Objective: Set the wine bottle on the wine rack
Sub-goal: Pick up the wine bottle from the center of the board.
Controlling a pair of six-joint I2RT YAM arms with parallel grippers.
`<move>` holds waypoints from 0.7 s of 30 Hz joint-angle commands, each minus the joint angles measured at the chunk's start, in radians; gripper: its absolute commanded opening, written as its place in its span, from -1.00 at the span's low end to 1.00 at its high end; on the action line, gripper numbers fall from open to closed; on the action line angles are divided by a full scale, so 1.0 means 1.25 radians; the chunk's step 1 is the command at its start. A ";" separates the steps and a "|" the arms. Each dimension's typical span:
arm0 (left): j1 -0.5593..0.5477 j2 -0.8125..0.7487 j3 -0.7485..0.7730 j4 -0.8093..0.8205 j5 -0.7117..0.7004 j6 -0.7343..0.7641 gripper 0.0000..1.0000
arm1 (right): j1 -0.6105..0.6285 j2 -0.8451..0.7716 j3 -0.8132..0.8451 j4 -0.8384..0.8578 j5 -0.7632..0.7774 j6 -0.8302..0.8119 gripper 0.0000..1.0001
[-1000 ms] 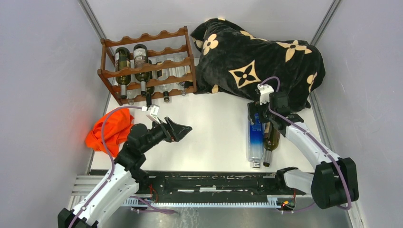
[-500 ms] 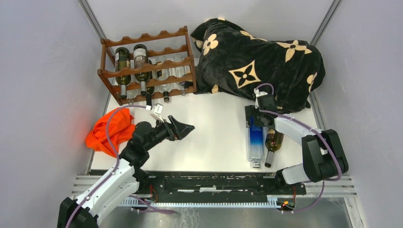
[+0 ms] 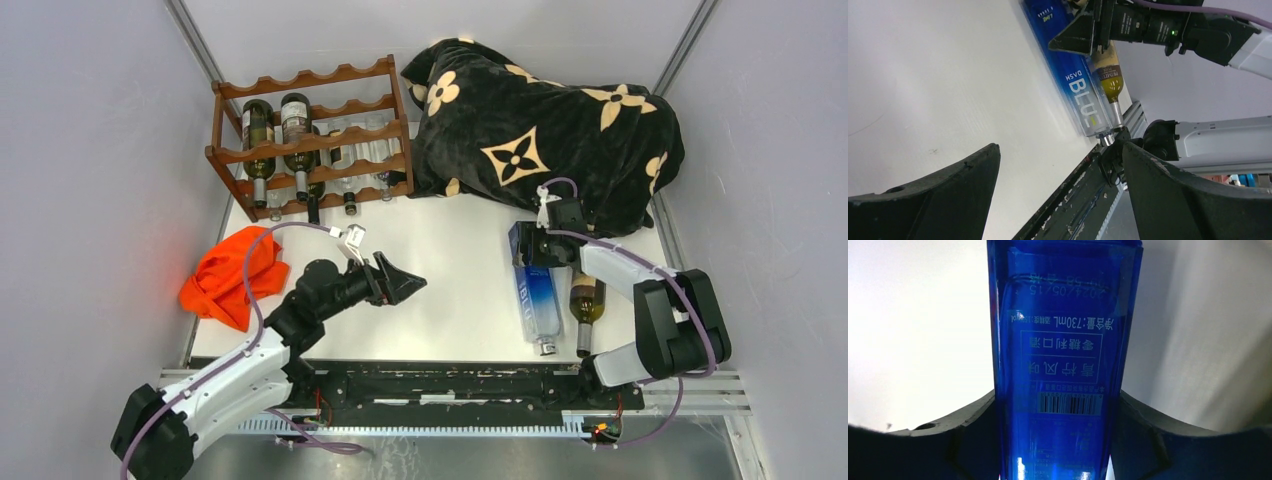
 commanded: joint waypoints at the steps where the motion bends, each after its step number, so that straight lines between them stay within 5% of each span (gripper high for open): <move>1: -0.045 0.051 0.015 0.136 -0.007 -0.036 0.94 | -0.084 -0.049 0.010 0.141 -0.395 0.119 -1.00; 6: -0.131 0.168 0.012 0.308 -0.028 -0.072 0.95 | -0.143 -0.048 -0.103 0.556 -0.748 0.433 -1.00; 11: -0.278 0.286 0.098 0.344 -0.152 -0.006 0.97 | -0.150 -0.039 -0.190 1.062 -0.826 0.797 -1.00; 16: -0.387 0.370 0.243 0.159 -0.404 0.079 1.00 | -0.157 -0.037 -0.209 1.164 -0.816 0.861 -1.00; 21: -0.439 0.451 0.368 0.004 -0.506 0.101 1.00 | -0.163 -0.030 -0.225 1.186 -0.806 0.863 -1.00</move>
